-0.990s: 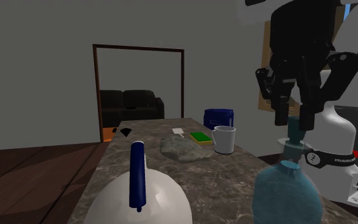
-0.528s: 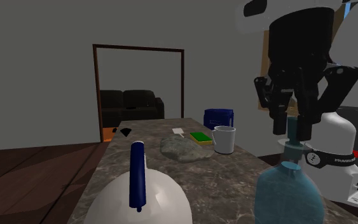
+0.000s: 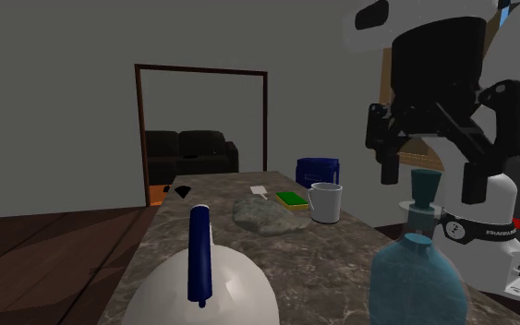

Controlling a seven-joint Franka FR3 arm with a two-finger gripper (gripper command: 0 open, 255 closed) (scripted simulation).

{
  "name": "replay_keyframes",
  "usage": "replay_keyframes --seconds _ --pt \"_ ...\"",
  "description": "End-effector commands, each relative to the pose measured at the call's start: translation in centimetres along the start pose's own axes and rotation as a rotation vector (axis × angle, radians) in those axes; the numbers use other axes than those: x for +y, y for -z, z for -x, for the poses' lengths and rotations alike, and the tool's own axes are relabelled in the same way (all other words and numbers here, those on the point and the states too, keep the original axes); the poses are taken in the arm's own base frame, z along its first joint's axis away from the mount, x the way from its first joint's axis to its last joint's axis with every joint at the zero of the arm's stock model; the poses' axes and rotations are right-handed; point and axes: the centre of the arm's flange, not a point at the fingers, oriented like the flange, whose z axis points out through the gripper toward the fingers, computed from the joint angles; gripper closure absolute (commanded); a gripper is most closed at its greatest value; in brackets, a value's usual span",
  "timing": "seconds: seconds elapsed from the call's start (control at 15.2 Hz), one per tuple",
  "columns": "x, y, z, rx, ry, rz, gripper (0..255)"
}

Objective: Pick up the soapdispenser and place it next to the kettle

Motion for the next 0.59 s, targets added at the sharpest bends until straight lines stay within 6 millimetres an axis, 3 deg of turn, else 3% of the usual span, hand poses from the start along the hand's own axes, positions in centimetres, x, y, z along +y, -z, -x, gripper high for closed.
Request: replay_keyframes --seconds 0.0,0.07,0.33,0.53 --pt "0.0 0.0 0.0 -0.001 0.000 0.000 0" --pt "0.0 0.0 0.0 -0.001 0.000 0.000 0" --pt "0.0 5.0 0.0 -0.001 0.000 0.000 0" --pt "0.0 5.0 0.0 -0.001 0.000 0.000 0"
